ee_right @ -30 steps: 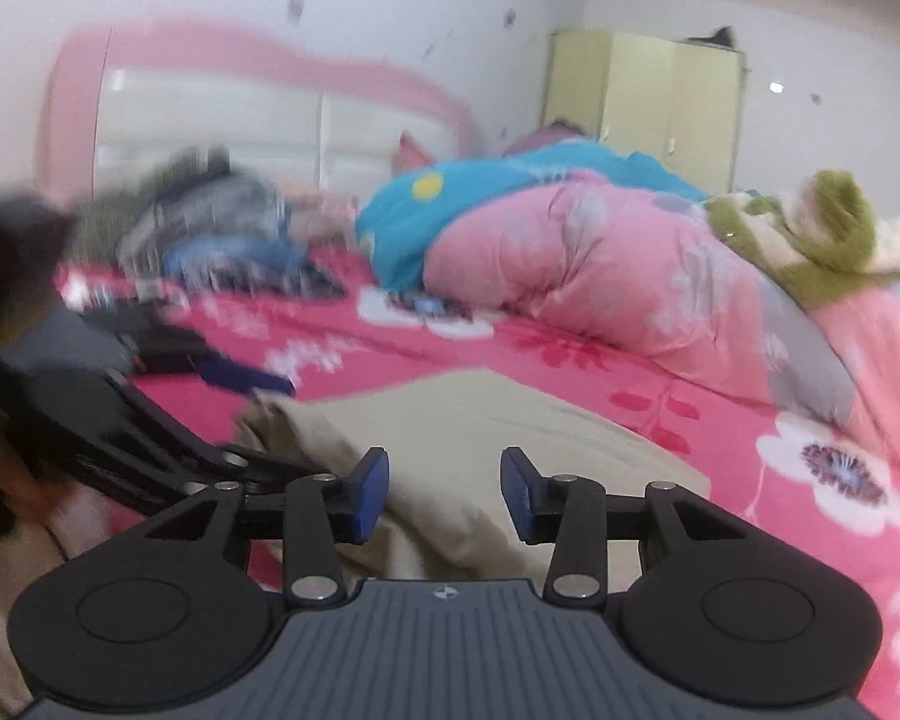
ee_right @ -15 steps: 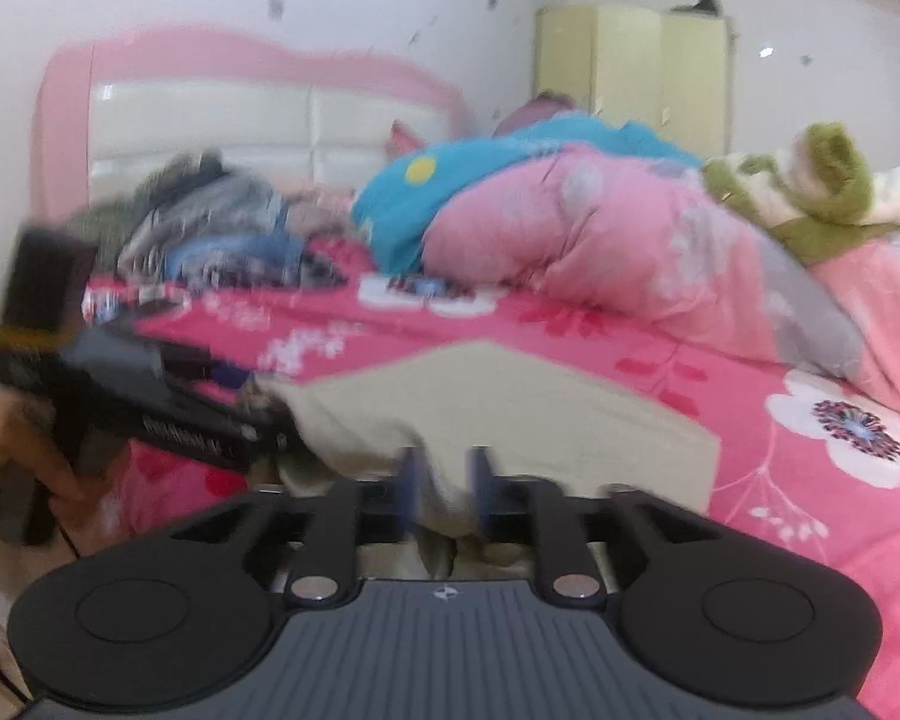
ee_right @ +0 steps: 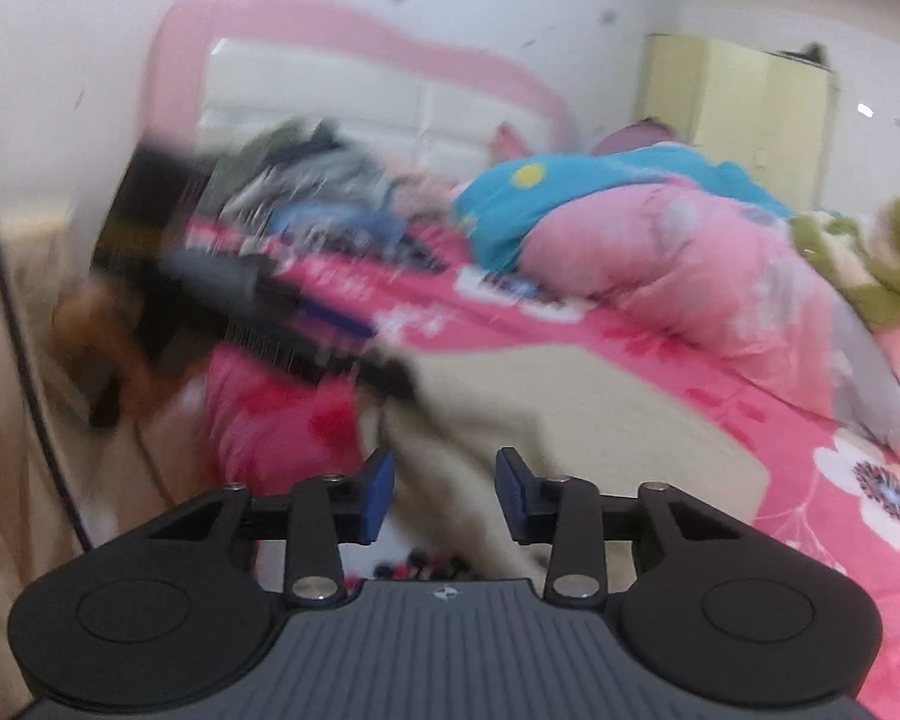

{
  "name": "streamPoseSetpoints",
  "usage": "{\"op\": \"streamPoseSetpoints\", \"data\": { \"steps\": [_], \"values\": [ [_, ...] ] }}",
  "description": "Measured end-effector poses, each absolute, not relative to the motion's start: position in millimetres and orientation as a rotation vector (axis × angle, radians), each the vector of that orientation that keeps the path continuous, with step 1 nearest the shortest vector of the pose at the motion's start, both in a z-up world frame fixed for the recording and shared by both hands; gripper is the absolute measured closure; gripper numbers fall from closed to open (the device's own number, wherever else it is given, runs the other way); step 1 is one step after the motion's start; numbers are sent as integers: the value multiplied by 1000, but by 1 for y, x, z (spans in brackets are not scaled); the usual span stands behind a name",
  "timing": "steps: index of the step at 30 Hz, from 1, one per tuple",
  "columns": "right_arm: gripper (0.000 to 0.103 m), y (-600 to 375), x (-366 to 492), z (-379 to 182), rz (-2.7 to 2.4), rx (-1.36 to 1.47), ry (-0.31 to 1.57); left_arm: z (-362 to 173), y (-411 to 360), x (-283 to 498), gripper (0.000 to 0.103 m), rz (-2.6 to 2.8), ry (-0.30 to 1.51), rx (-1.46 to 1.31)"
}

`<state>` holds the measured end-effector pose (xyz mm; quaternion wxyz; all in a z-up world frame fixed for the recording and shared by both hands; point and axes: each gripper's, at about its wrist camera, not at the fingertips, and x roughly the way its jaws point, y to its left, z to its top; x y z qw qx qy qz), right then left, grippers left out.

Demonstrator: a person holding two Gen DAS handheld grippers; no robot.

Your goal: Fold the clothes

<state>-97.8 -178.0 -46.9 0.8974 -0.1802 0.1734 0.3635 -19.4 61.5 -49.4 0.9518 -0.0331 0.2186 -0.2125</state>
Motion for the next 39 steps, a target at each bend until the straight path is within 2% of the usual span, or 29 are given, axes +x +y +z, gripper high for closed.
{"op": "streamPoseSetpoints", "data": {
  "steps": [4,5,6,8,12,14,16,17,18,22,25,29,35,36,39],
  "values": [
    [65,-157,-98,-64,780,-469,337,-47,81,-20,23,-489,501,-253],
    [68,-153,-95,-67,775,-486,332,-49,85,-21,23,-507,521,-311],
    [83,-151,-91,-71,758,-502,341,-52,88,-21,22,-532,550,-372],
    [96,-148,-80,-78,732,-503,367,-62,90,-18,22,-589,620,-474],
    [97,-161,-79,-73,751,-381,375,-77,75,-11,23,-599,677,-498],
    [97,-166,-87,-69,760,-346,356,-82,68,-5,27,-613,692,-517],
    [96,-169,-96,-68,753,-349,343,-85,64,0,33,-623,695,-546],
    [96,-170,-98,-68,749,-356,343,-86,63,2,43,-627,696,-561],
    [95,-170,-101,-69,738,-375,342,-85,63,2,48,-629,693,-570],
    [92,-162,-104,-77,690,-455,315,-82,69,1,61,-617,691,-611],
    [76,-154,-105,-81,674,-500,263,-79,72,-1,64,-613,684,-626],
    [73,-145,-105,-88,645,-605,219,-79,72,-1,64,-612,685,-620],
    [78,-144,-105,-96,618,-721,202,-79,73,-2,64,-620,682,-612],
    [87,-144,-105,-96,620,-727,199,-79,73,-2,64,-619,680,-602],
    [100,-146,-102,-90,645,-677,212,-76,73,-7,63,-601,662,-524]
  ]
}}
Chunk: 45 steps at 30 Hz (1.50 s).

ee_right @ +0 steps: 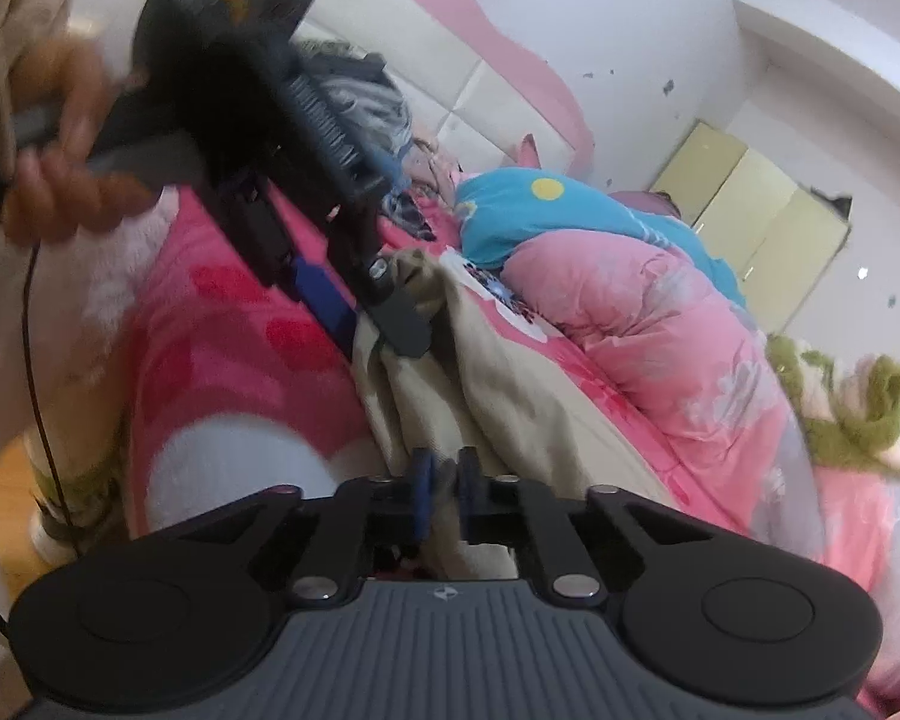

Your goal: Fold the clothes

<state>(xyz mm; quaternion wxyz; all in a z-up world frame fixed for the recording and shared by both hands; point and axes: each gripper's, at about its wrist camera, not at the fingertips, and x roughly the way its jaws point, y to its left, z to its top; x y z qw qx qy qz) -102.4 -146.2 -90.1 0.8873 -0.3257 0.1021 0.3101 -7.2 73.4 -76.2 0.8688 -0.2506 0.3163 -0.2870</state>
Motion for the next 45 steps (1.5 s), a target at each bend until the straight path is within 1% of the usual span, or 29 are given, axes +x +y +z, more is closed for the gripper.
{"op": "streamPoseSetpoints", "data": {
  "steps": [2,5,7,8,9,12,16,20,23,26,29,30,31,32,33,39,41,42,43,44,45],
  "values": [
    [101,-154,-94,-82,664,-566,258,-72,75,-13,59,-589,641,-462],
    [102,-174,-76,-70,702,-321,352,-63,73,-21,49,-578,597,-355],
    [102,-189,-61,-67,722,-137,425,-55,65,-27,34,-564,553,-242],
    [102,-197,-53,-66,729,-43,463,-53,59,-29,25,-556,531,-187],
    [102,-204,-45,-66,735,52,505,-51,53,-31,21,-548,508,-133],
    [102,-223,-21,-71,721,291,616,-48,33,-34,16,-518,450,19],
    [102,-233,-4,-76,675,451,701,-49,17,-29,16,-487,413,102],
    [102,-224,-4,-73,621,400,735,-54,12,-14,16,-464,428,100],
    [102,-217,-8,-73,585,368,730,-62,12,-6,16,-443,452,102],
    [100,-216,-16,-65,572,329,696,-67,14,-5,16,-436,461,93],
    [98,-211,-36,-48,624,167,639,-70,15,-4,16,-434,461,89],
    [95,-209,-46,-43,641,98,596,-70,16,-3,16,-433,463,82],
    [92,-207,-55,-38,650,25,549,-71,16,-2,15,-432,464,74],
    [83,-202,-63,-35,643,-57,509,-71,16,-1,15,-432,466,67],
    [78,-198,-71,-32,634,-136,471,-71,17,0,15,-431,468,60],
    [78,-164,-67,-46,577,-460,379,-72,18,2,14,-422,478,48],
    [78,-152,-60,-60,559,-557,376,-72,18,3,14,-419,483,41],
    [81,-150,-57,-61,556,-567,377,-72,18,4,14,-416,486,35],
    [86,-148,-54,-63,554,-577,377,-72,19,4,14,-413,486,29],
    [99,-147,-52,-65,552,-584,378,-72,19,5,14,-411,486,22],
    [100,-150,-55,-60,567,-559,368,-72,20,6,14,-408,486,16]
  ]
}}
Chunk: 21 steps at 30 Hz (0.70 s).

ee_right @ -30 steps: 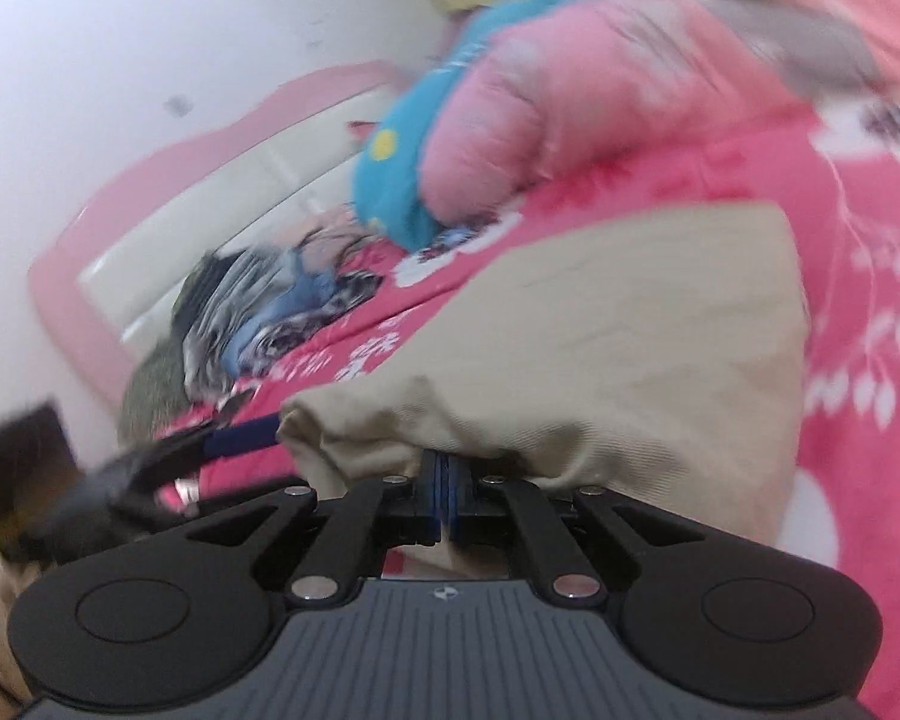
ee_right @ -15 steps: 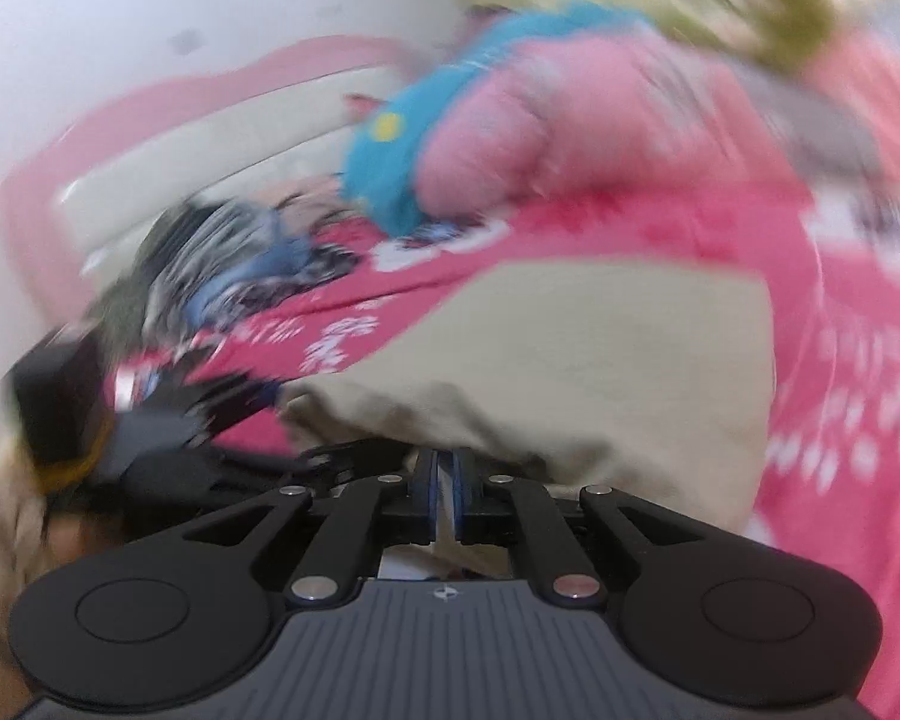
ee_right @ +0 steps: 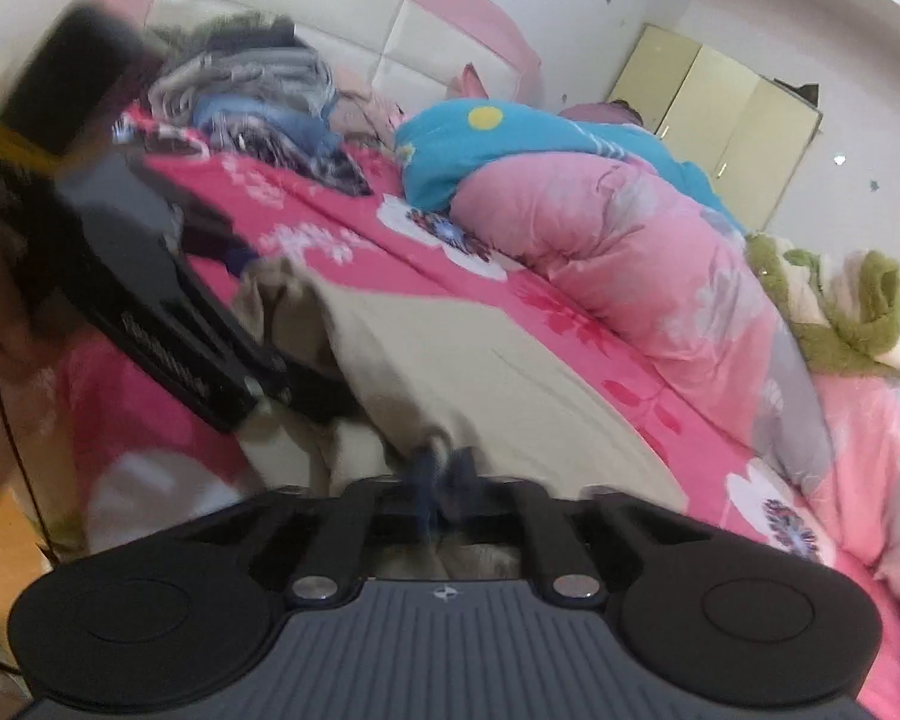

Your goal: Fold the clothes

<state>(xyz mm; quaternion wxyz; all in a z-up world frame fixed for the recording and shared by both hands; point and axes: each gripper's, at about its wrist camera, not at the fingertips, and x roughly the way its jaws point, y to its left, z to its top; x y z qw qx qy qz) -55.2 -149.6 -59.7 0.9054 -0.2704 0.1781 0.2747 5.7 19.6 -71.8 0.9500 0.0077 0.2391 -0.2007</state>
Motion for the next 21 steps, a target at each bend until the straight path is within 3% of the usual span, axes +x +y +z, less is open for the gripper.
{"op": "streamPoseSetpoints", "data": {
  "steps": [8,14,16,21],
  "values": [
    [100,-160,-74,-70,662,-518,395,-76,27,11,14,-410,517,-63],
    [97,-159,-83,-67,628,-463,336,-76,30,12,14,-413,520,-89],
    [91,-163,-81,-69,650,-407,347,-77,31,13,14,-415,524,-101],
    [91,-160,-79,-94,631,-427,347,-77,40,3,16,-418,527,-120]
  ]
}}
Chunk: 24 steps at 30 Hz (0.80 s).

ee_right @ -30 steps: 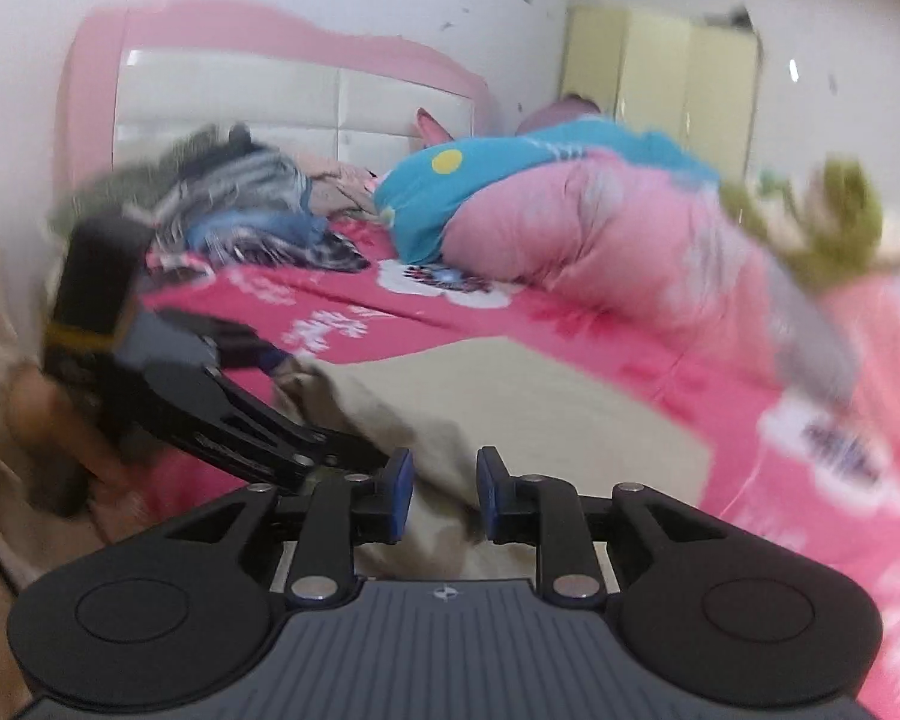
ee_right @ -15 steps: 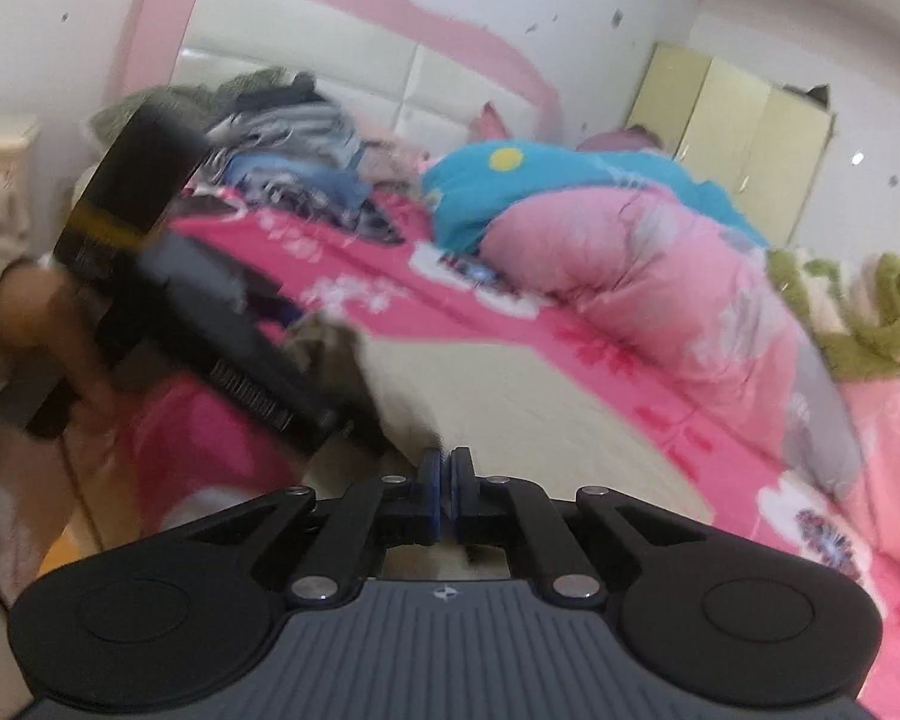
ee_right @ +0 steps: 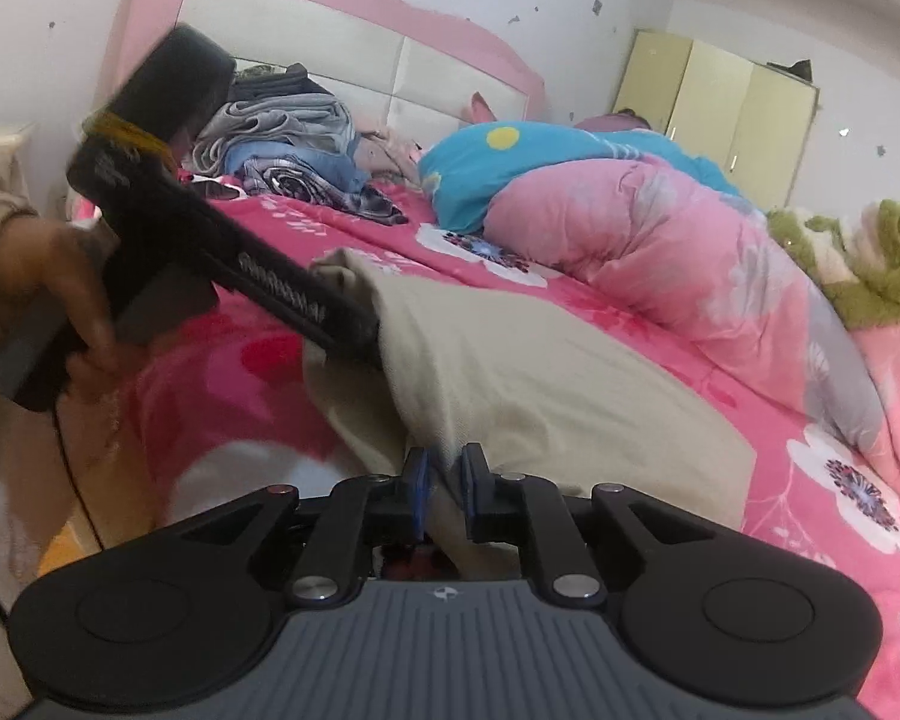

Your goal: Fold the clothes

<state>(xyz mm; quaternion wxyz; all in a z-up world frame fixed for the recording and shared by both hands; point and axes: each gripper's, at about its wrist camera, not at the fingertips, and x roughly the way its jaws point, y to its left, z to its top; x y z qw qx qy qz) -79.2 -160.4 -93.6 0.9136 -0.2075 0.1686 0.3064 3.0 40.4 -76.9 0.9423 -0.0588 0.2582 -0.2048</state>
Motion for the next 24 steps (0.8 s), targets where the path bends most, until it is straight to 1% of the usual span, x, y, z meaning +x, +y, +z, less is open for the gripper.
{"op": "streamPoseSetpoints", "data": {
  "steps": [4,7,9,11,14,15,16,19,22,23,24],
  "values": [
    [91,-161,-81,-99,616,-409,328,-69,63,-19,15,-446,520,-140],
    [91,-155,-87,-104,600,-464,290,-56,74,-34,13,-514,465,-195],
    [91,-151,-91,-106,591,-496,272,-49,73,-37,4,-539,427,-220],
    [91,-150,-94,-107,584,-510,264,-42,66,-34,4,-547,391,-231],
    [91,-148,-96,-108,573,-525,255,-47,42,-24,6,-506,404,-99],
    [91,-148,-97,-108,569,-527,253,-51,35,-20,11,-478,423,-46],
    [91,-147,-98,-108,565,-529,252,-57,35,-18,13,-459,445,-54],
    [91,-148,-98,-106,562,-520,264,-72,36,-9,13,-405,509,-78],
    [89,-154,-103,-96,569,-526,289,-76,40,-8,13,-403,510,-110],
    [85,-156,-106,-92,573,-525,299,-77,41,-7,13,-404,510,-117],
    [84,-162,-108,-87,576,-509,316,-77,43,-6,13,-406,511,-124]
  ]
}}
